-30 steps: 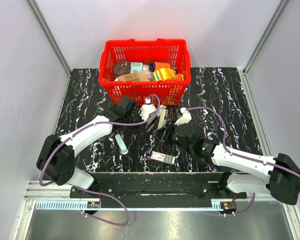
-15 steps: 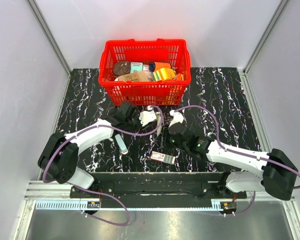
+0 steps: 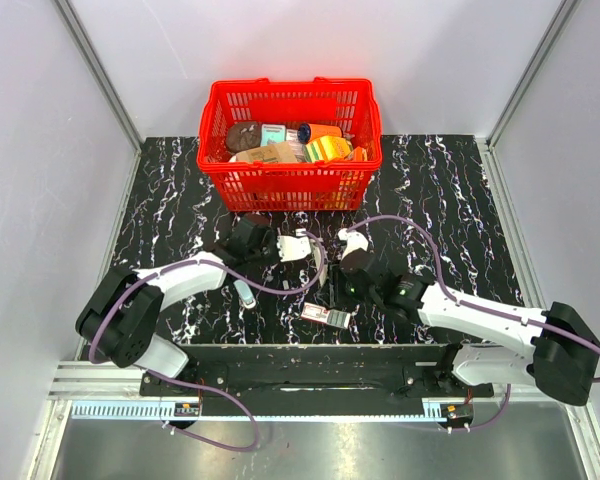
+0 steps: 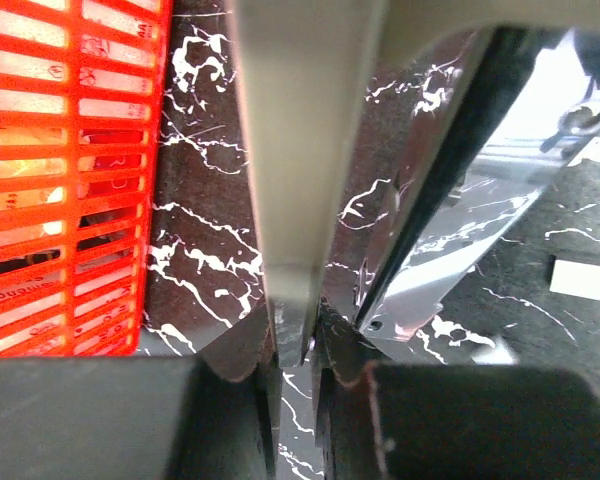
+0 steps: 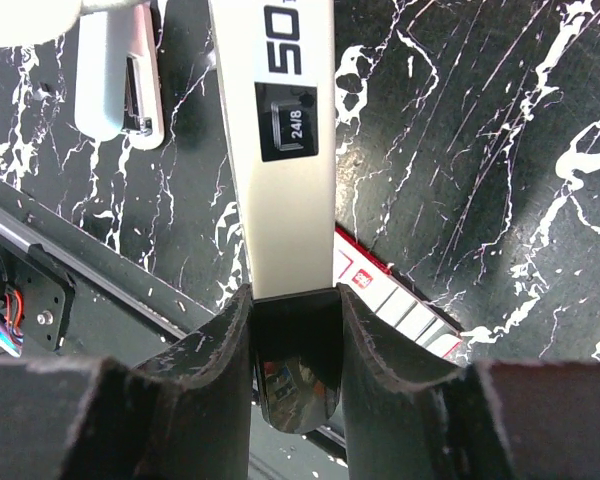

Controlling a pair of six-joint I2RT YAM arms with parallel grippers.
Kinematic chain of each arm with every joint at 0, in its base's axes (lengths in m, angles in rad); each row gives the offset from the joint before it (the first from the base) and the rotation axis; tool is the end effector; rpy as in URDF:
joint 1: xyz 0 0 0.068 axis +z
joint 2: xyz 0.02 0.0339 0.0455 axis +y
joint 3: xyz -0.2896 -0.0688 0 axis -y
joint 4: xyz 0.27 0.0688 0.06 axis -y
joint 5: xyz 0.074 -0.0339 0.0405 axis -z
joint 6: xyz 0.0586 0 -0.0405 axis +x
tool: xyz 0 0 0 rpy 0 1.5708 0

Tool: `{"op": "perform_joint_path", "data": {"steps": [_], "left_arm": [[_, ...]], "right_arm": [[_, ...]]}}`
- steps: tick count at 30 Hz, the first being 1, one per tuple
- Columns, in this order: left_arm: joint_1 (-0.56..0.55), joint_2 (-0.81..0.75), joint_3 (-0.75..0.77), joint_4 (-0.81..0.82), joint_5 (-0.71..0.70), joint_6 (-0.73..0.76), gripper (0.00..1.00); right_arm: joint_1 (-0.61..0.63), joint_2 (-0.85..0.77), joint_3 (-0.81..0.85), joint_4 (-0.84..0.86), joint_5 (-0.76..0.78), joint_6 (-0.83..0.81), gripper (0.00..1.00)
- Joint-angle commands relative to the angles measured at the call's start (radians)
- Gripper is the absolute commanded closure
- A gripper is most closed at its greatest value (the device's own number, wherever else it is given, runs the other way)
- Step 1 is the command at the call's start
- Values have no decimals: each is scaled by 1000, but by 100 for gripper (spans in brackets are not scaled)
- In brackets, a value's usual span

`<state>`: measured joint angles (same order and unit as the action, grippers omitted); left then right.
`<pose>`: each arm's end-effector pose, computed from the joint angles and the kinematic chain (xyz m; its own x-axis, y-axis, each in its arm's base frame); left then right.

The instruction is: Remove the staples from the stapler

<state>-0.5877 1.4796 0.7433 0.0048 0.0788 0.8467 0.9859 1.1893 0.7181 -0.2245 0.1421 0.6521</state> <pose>0.2742 -0.1882 0.1766 0.0823 0.8425 -0.5324 0.8149 0.2506 0.5226 0.1622 0.2300 0.2286 -0.7457 -0.0381 -0.6652 -0.3936 0.8307 0.3937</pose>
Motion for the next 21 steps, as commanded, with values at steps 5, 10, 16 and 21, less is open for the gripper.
{"op": "perform_joint_path", "data": {"steps": [5, 10, 16, 21], "left_arm": [[-17, 13, 1, 140, -247, 19, 100], [-50, -27, 152, -144, -92, -197, 100], [-116, -84, 263, -419, 289, -420, 88], [-120, -70, 281, -493, 366, -452, 74]], "right_arm": [[-30, -27, 18, -53, 20, -9, 100], [-43, -46, 44, -3, 68, 10, 100], [-56, -71, 101, 100, 211, 75, 100], [-118, -14, 142, 73, 241, 78, 100]]}}
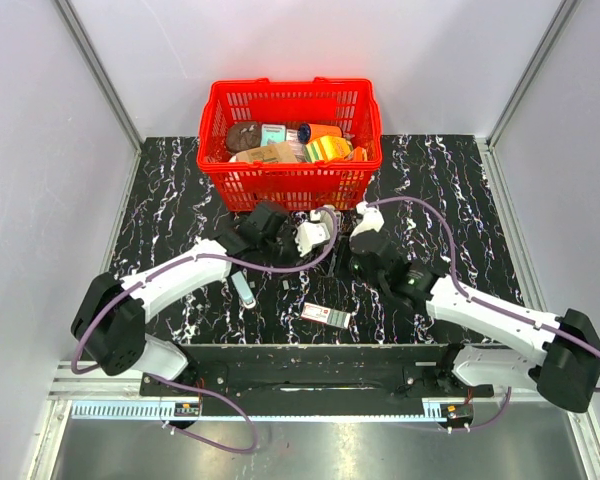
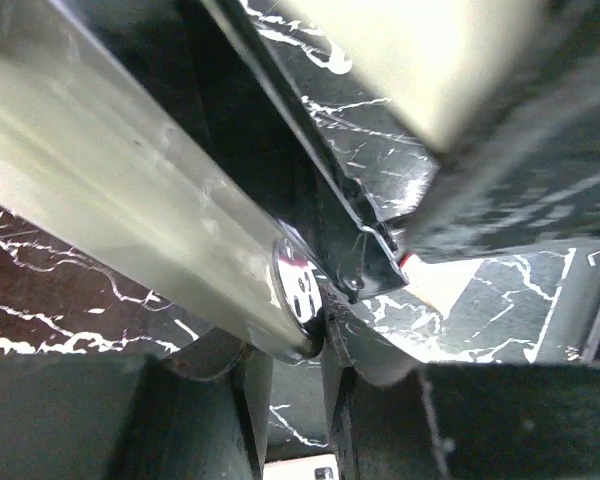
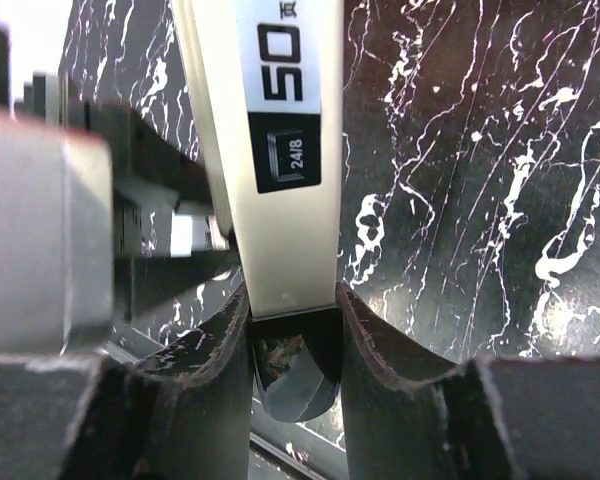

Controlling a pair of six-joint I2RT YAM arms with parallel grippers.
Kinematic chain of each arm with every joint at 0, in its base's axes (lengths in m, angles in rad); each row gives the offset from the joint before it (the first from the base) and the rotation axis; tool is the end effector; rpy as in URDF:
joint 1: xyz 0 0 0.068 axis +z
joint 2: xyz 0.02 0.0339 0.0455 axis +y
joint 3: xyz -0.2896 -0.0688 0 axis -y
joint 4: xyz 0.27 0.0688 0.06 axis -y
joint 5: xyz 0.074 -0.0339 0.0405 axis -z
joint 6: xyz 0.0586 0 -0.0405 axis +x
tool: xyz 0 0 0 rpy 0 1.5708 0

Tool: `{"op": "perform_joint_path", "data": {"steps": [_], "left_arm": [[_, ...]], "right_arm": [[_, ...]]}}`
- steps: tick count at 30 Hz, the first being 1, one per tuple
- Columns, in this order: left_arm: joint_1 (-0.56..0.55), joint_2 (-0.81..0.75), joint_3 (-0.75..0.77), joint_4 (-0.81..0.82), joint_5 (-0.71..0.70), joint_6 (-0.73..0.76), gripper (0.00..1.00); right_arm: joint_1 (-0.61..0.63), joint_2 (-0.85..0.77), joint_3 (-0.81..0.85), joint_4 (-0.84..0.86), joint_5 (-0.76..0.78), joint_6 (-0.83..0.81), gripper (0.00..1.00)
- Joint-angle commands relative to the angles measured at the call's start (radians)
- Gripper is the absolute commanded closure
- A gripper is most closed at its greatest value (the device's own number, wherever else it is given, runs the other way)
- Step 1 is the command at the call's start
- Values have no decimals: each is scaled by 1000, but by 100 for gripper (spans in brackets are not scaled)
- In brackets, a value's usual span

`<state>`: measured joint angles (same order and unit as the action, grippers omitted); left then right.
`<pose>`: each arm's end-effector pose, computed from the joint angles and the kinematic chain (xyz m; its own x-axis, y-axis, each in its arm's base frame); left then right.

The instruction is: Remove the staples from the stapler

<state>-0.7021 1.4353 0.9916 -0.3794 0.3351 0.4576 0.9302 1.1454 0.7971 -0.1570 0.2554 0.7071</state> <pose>0.2459 -0.2333 0.2439 -0.1574 0.6796 -0.7165 0.9476 0.3081 0.0841 0.1847 0.2229 0.2783 -0.6381 0.1958 -0.7447 -0.3014 0.8265 0.4755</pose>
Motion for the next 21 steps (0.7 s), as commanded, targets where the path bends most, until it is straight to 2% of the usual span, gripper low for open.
{"op": "perform_joint_path", "data": {"steps": [1, 5, 8, 11, 17, 21], "left_arm": [[-5, -23, 32, -108, 96, -56, 73], [1, 3, 71, -153, 102, -75, 72], [1, 33, 122, -214, 119, -88, 66], [9, 28, 127, -220, 50, -77, 65], [87, 4, 134, -277, -31, -71, 64], [153, -45, 72, -274, -122, -24, 60]], "right_arm": [[-80, 34, 68, -12, 133, 20, 100], [-184, 17, 45, -21, 133, -30, 100], [-266, 5, 36, -26, 119, -69, 100], [-295, 19, 48, -41, 136, -113, 100], [-347, 161, 102, -64, 179, -170, 100], [-369, 282, 148, -55, 232, -201, 100]]}}
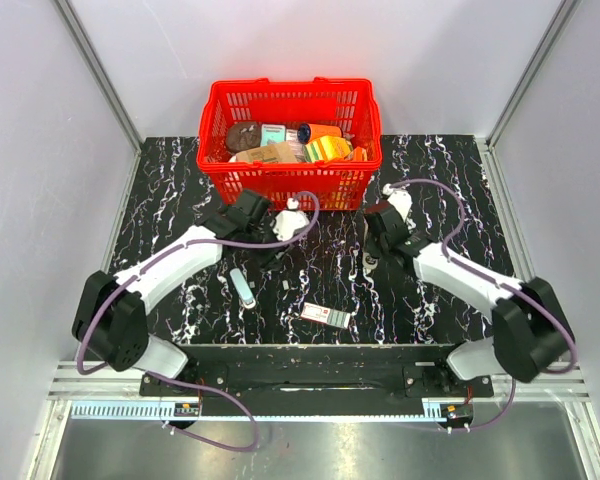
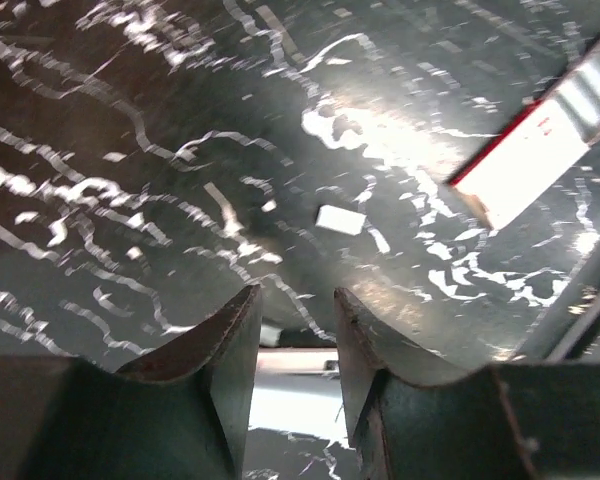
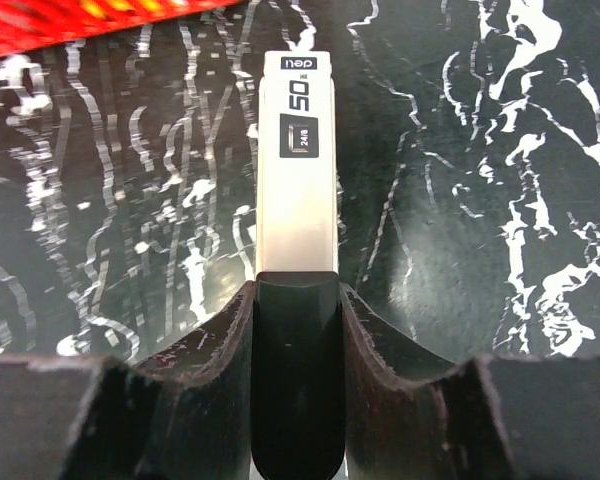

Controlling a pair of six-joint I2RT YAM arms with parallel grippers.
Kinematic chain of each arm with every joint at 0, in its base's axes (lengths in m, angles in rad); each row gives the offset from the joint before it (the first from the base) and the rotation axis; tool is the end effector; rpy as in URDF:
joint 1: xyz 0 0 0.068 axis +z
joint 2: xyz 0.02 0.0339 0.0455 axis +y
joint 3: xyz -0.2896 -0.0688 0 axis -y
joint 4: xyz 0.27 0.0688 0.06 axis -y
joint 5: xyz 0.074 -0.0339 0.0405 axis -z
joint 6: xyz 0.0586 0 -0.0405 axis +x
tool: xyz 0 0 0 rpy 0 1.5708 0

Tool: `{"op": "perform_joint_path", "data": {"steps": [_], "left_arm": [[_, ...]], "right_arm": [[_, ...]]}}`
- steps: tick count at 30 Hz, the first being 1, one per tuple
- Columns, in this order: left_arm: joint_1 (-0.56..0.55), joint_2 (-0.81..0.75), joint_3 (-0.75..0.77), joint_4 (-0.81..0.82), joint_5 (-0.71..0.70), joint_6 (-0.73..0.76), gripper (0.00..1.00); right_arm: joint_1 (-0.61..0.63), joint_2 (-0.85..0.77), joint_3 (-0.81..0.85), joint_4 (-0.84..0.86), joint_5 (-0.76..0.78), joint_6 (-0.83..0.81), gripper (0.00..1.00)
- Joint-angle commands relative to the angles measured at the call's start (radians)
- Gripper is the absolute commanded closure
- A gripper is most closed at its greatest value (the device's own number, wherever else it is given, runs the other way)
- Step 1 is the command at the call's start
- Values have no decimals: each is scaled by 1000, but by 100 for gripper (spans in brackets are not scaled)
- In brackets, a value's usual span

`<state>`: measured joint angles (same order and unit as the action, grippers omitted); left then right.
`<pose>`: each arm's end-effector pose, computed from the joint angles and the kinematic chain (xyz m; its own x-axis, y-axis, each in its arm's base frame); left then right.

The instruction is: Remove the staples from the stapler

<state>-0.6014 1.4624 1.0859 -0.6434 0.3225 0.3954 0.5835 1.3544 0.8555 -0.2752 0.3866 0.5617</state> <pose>0.2613 -0.2018 0.2475 -0.3890 0.7100 -0.5871 0.8921 0.4494 -0.0476 0.2753 0.1553 0.2302 -0.6457 0.1648 -0.7456 0.0693 0.9850 0.1578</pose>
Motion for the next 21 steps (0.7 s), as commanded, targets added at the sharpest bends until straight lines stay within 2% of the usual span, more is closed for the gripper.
{"op": "perform_joint_path", "data": {"steps": [1, 6, 10, 12, 17, 21], "left_arm": [[72, -88, -50, -3, -129, 54, 60], [143, -135, -171, 60, -206, 143, 58], [187, -128, -221, 105, -206, 183, 51], [195, -108, -225, 116, -197, 180, 51], [195, -62, -234, 125, -203, 183, 51], [195, -59, -253, 131, -189, 189, 51]], "right_arm": [[-24, 104, 105, 64, 116, -62, 100], [-31, 212, 160, 79, 166, -89, 100], [-63, 259, 168, 76, 144, -74, 98], [-77, 272, 159, 71, 124, -69, 88], [-93, 230, 119, 65, 104, -66, 45], [-93, 190, 109, 57, 95, -65, 29]]}}
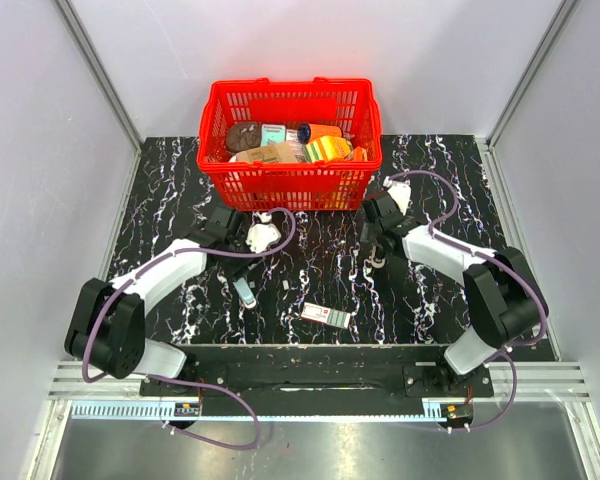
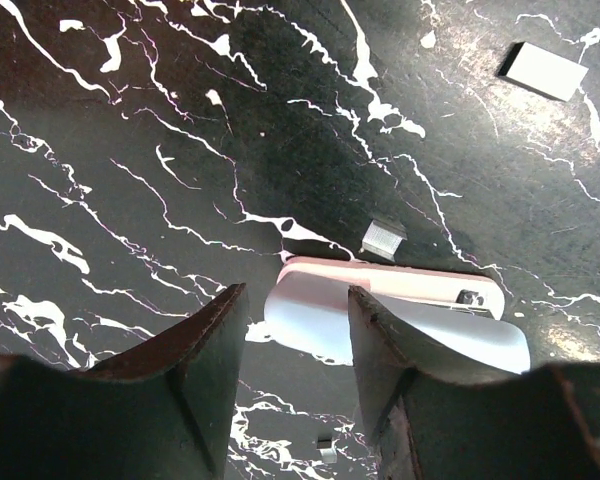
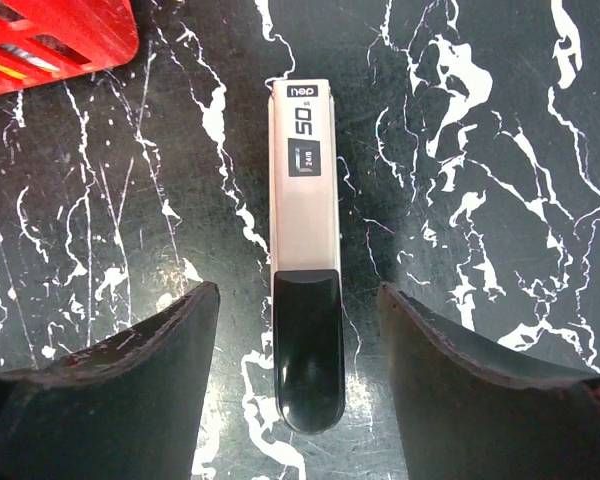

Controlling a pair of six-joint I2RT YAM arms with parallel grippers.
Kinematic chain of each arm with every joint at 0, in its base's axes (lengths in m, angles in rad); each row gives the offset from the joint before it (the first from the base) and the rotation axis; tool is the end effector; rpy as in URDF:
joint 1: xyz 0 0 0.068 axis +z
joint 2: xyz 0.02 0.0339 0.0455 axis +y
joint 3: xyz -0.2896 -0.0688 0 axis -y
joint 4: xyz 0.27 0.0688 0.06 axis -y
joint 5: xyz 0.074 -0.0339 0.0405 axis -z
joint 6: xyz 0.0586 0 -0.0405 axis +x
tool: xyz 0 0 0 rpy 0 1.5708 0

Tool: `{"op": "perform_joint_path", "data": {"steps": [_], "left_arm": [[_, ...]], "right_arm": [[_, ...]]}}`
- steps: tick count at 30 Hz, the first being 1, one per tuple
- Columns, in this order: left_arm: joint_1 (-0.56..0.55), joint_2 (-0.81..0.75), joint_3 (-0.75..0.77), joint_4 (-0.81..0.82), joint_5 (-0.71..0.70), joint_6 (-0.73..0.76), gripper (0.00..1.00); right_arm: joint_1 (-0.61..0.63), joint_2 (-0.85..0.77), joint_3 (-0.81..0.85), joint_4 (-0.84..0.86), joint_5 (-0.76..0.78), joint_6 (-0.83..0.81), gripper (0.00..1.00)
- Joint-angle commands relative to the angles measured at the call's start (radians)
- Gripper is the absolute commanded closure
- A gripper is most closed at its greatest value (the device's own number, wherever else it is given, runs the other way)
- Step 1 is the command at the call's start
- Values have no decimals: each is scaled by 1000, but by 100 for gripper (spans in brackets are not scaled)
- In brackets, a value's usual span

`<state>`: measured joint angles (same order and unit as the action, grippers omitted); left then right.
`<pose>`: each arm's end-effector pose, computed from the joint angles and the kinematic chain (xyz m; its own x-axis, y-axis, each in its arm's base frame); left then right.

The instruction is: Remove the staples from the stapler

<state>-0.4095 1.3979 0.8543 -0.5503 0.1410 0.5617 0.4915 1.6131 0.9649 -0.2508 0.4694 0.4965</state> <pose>0.2654 -0.1242 0.1932 -0.4483 0.7694 -0.4550 0.8178 0.5585 0.1388 0.3319 0.1476 0.1888 -0.6890 0.1130 -0.7159 0.1769 0.9841 -0.0148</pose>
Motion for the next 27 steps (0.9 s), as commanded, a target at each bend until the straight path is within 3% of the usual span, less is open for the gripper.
{"op": "perform_joint_path", "data": {"steps": [1, 8, 11, 18, 27], "left_arm": [[3, 10, -26, 38, -9, 21, 51], [5, 0, -64, 26, -12, 36, 53], [3, -33, -84, 7, -4, 50, 54], [12, -68, -101, -10, -14, 66, 55], [67, -163, -127, -79, 17, 136, 57]], "right_arm": [[-1, -79, 3, 25, 14, 7, 26], [2, -206, -29, 31, -98, 40, 20], [63, -240, -52, 53, -124, 51, 20], [315, -92, 29, 44, -71, 73, 20], [470, 36, 142, 13, -74, 31, 21]]}}
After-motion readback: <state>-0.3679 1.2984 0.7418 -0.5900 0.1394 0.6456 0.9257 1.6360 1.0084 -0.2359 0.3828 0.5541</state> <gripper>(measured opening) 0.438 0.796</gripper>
